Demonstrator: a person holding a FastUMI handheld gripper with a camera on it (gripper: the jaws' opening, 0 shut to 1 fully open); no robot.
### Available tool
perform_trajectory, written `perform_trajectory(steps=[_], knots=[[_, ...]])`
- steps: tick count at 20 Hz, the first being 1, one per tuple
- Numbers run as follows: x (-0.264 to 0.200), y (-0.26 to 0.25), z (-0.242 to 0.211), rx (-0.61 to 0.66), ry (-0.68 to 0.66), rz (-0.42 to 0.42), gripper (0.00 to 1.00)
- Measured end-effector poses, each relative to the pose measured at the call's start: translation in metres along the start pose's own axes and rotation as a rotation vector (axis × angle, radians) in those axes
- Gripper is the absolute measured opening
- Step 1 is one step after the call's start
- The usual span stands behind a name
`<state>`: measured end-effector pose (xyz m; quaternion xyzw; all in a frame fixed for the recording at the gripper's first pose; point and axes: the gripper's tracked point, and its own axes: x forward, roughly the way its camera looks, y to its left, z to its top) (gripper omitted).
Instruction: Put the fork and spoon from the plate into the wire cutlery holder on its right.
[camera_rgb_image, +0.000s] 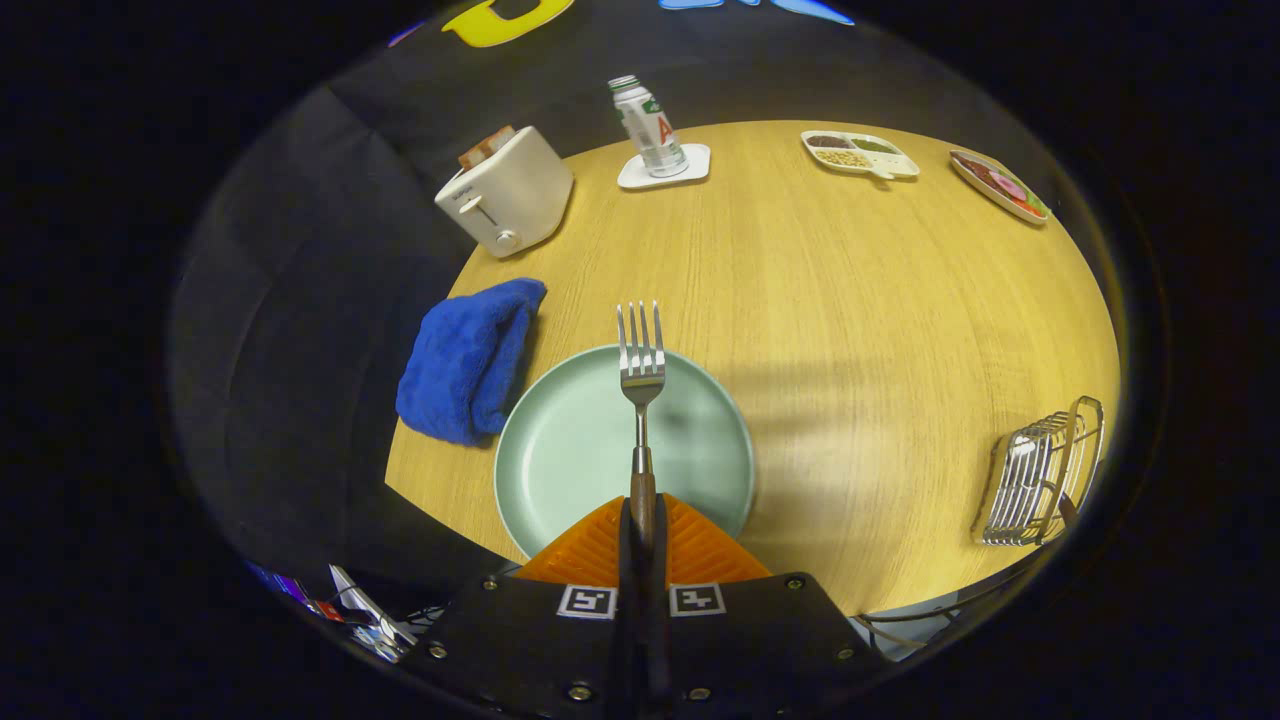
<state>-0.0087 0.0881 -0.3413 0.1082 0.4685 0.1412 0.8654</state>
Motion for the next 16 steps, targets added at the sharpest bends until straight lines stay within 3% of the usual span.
perform_trajectory(steps=[8,16], knots=[[-0.057,-0.072,0.038,0.209,-0.161,-0.061,0.05],[-0.117,-0.137,0.035,0.404,-0.296,-0.125,0.05]])
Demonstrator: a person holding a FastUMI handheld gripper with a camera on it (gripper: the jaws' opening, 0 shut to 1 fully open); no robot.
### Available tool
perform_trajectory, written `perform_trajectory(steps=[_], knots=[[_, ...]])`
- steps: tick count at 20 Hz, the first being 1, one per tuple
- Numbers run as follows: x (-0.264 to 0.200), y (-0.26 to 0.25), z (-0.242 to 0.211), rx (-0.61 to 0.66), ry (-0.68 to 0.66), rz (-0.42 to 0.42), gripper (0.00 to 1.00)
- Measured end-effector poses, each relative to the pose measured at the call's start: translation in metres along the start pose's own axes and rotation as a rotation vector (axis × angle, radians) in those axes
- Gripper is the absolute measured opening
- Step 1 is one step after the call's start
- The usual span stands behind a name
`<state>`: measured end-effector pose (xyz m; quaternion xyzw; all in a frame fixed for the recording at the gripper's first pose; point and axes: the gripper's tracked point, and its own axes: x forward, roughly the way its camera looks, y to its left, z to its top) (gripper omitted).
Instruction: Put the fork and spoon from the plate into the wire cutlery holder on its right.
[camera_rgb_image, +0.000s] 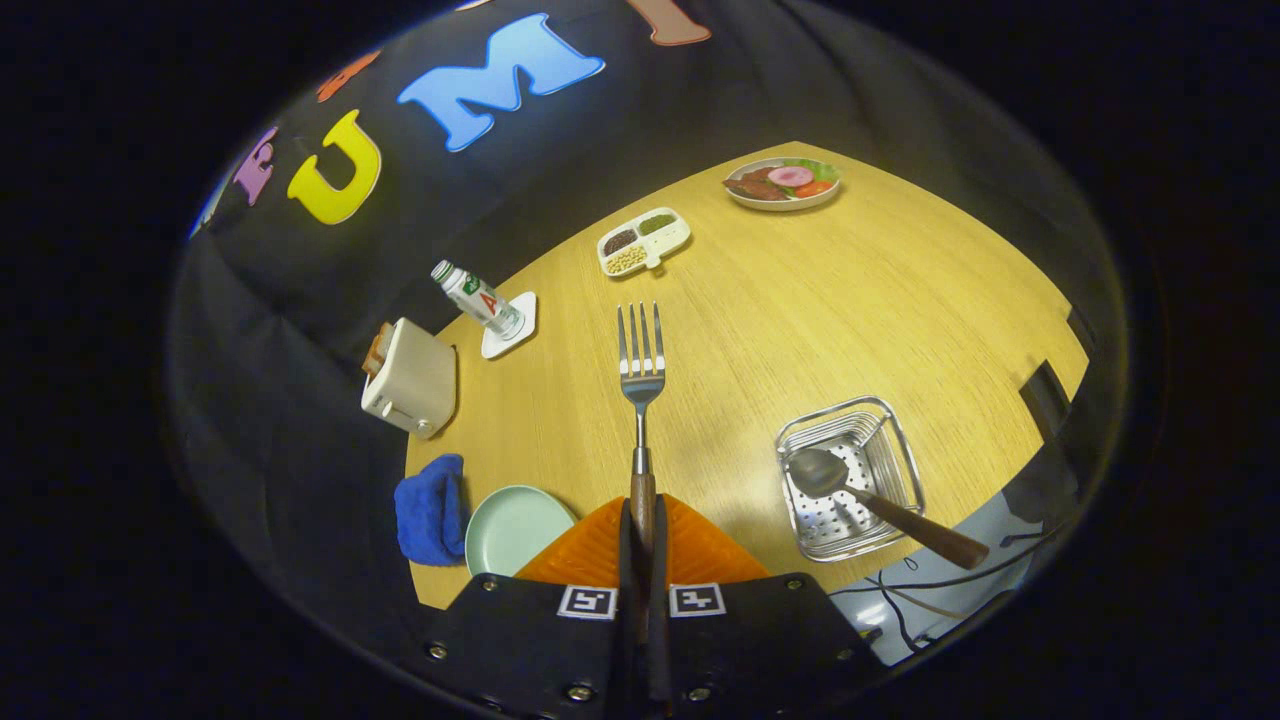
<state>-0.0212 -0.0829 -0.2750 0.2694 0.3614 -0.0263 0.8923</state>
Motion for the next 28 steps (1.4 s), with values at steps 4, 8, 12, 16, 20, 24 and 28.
perform_trajectory(steps=[4,8,12,16,20,24,28], knots=[[-0.021,-0.034,-0.005,0.054,-0.023,-0.045,0.05],[-0.038,-0.063,-0.019,0.087,-0.010,-0.084,0.05],[-0.043,-0.073,-0.034,0.110,0.018,-0.092,0.05],[-0.042,-0.073,-0.048,0.103,0.069,-0.097,0.05],[-0.038,-0.073,-0.057,0.086,0.114,-0.103,0.05],[-0.034,-0.076,-0.065,0.085,0.147,-0.122,0.05],[-0.035,-0.082,-0.071,0.075,0.165,-0.150,0.05]])
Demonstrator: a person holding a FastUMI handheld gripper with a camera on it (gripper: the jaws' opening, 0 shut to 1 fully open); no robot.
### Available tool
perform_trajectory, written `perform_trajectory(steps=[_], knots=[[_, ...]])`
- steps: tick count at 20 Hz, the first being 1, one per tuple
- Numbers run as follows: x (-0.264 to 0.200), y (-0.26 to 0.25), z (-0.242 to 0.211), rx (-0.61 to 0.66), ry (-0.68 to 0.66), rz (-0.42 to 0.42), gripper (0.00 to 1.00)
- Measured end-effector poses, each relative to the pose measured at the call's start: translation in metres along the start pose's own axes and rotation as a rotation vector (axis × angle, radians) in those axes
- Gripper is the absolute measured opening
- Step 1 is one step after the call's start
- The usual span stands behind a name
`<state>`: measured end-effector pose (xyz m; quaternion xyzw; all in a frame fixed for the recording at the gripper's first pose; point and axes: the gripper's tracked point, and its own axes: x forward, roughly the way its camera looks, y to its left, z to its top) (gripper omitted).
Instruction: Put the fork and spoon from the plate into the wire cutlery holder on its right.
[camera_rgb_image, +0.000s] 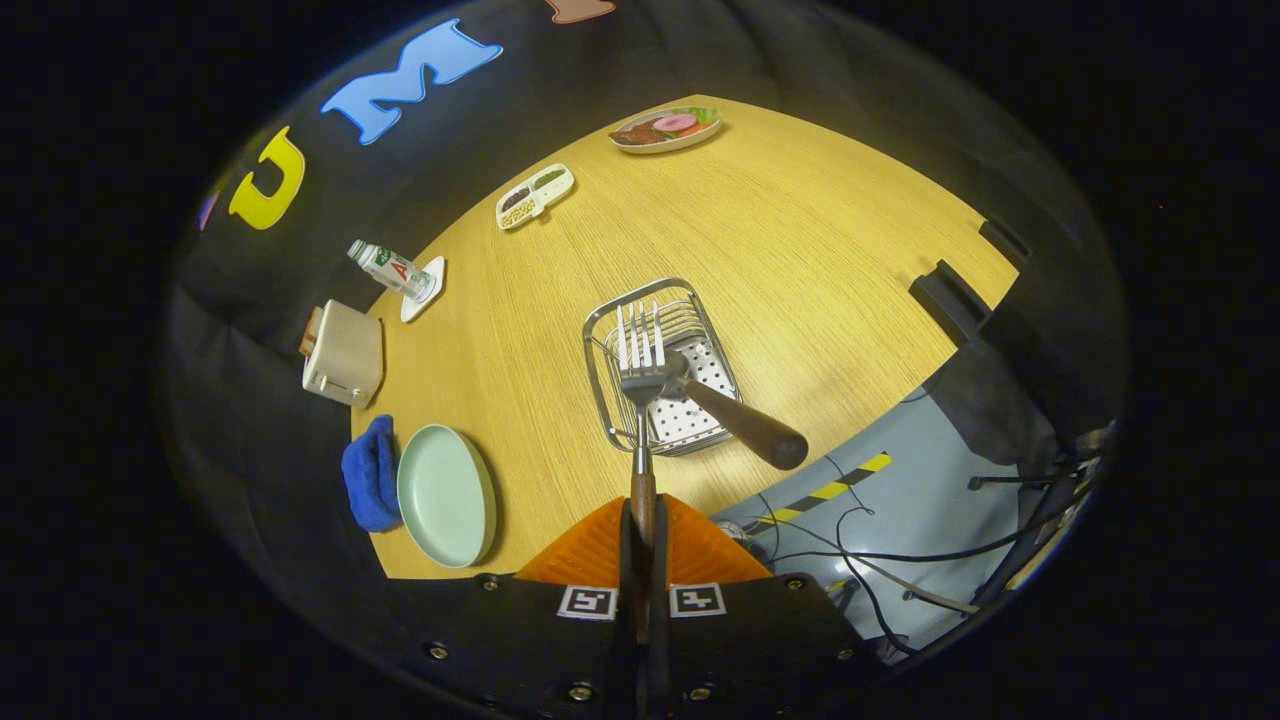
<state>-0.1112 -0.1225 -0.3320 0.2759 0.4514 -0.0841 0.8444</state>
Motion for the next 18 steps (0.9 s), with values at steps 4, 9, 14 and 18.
perform_trajectory(steps=[4,9,14,18], knots=[[-0.001,0.001,0.001,0.006,-0.005,-0.009,0.05],[-0.005,-0.002,0.007,0.005,-0.015,-0.029,0.07],[-0.006,0.003,0.008,0.024,0.006,-0.024,0.09],[-0.007,0.006,0.012,0.027,0.006,-0.025,0.09]])
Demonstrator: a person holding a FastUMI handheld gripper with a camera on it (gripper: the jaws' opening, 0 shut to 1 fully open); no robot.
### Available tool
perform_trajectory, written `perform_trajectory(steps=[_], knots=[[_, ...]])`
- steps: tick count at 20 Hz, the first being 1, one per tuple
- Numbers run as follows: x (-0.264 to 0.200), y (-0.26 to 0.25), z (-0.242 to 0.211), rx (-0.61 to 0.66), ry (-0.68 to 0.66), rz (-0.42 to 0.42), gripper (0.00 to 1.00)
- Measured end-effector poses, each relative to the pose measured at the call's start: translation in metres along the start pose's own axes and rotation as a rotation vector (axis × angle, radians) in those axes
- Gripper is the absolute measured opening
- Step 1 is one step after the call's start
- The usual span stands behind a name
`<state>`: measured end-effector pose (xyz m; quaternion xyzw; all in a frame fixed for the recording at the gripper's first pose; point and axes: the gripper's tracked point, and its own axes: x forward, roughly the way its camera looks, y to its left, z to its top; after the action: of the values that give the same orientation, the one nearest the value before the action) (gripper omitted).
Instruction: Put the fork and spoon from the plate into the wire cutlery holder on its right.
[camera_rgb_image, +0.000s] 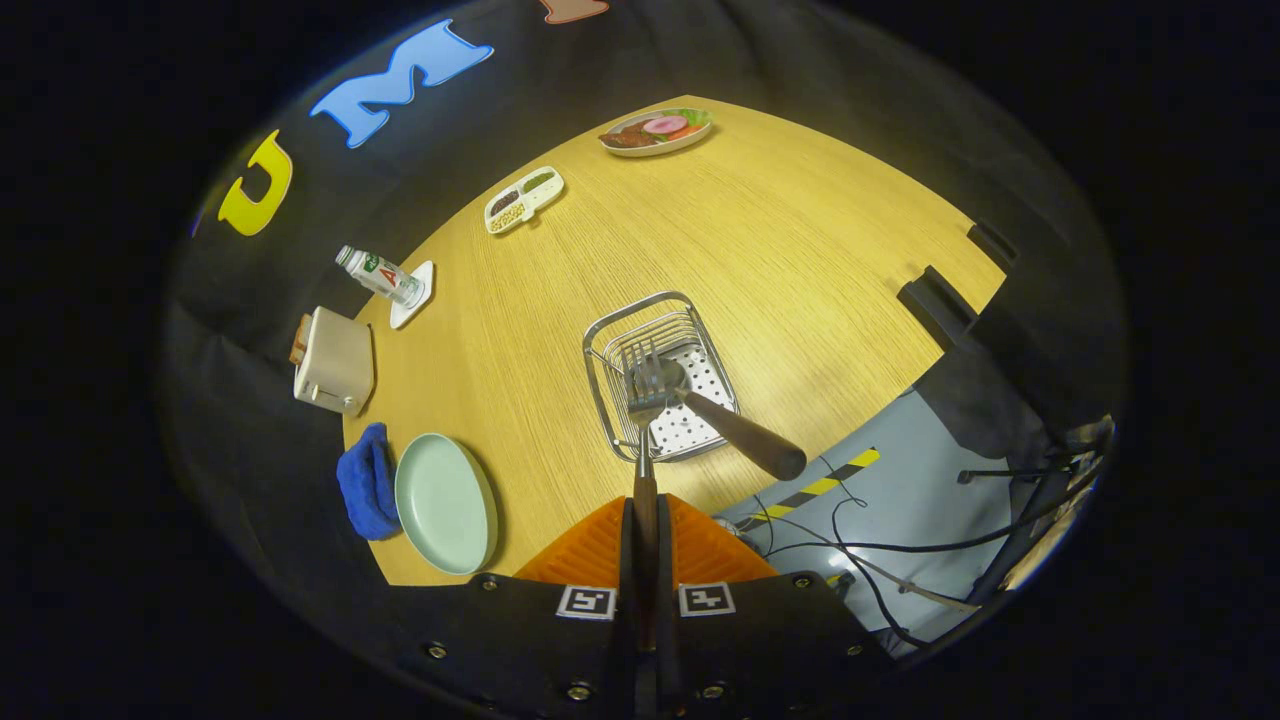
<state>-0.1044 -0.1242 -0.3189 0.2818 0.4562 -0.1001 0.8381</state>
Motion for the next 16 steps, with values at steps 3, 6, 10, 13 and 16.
perform_trajectory(steps=[3,6,10,13,16], knots=[[0.000,0.002,0.005,0.007,-0.014,-0.004,0.11],[-0.005,0.004,0.017,0.014,-0.045,-0.001,0.14],[-0.009,0.003,0.024,0.011,-0.063,-0.017,0.15],[-0.009,0.000,0.025,0.000,-0.076,-0.040,0.15],[-0.011,-0.006,0.028,-0.041,-0.100,-0.084,0.21]])
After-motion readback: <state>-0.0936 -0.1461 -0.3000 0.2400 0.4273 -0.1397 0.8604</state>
